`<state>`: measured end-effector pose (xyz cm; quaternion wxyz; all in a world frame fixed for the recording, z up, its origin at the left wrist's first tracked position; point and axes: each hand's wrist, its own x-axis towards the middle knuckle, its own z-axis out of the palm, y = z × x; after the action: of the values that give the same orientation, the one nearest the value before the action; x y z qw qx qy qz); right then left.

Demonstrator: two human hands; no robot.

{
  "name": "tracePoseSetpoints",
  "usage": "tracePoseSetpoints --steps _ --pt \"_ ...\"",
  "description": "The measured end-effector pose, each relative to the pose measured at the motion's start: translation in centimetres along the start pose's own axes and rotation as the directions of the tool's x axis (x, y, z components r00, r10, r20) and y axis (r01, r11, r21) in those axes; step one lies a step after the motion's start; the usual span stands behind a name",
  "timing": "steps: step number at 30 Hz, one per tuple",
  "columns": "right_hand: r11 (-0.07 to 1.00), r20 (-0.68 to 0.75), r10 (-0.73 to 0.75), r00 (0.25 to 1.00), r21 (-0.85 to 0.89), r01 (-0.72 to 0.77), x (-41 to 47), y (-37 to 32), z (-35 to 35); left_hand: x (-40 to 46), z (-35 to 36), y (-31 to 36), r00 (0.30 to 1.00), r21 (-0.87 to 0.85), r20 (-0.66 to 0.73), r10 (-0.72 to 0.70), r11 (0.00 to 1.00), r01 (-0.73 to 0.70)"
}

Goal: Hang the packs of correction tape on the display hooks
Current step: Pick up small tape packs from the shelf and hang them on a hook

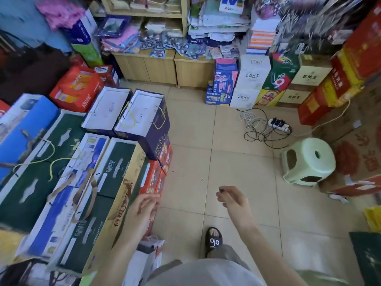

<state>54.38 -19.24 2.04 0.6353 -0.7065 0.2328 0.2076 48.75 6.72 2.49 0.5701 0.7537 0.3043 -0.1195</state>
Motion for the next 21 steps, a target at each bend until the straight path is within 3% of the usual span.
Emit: tracePoseSetpoints --steps 7,11,18,21 --pt "0.994 0.122 -0.081 0.989 -0.064 0.089 11.1 -10.8 1.2 4.8 3.8 4.8 0.979 -0.139 -0.158 -0.13 0.984 0.109" --pt "0.991 0.132 -0.107 0.986 -0.062 0.116 16.9 -16.0 2.9 9.6 4.0 8.0 0.972 -0.188 -0.192 -0.134 0.977 0.098" --pt "0.996 0.12 -0.051 0.991 -0.07 0.06 27.3 -21.2 6.2 24.6 2.5 14.5 0.985 -0.265 -0.15 -0.09 0.963 0.048" --pt "0.997 0.092 -0.014 0.996 -0.076 0.021 31.4 -23.5 7.0 31.6 1.7 18.6 0.995 -0.217 -0.092 -0.044 0.976 0.023"
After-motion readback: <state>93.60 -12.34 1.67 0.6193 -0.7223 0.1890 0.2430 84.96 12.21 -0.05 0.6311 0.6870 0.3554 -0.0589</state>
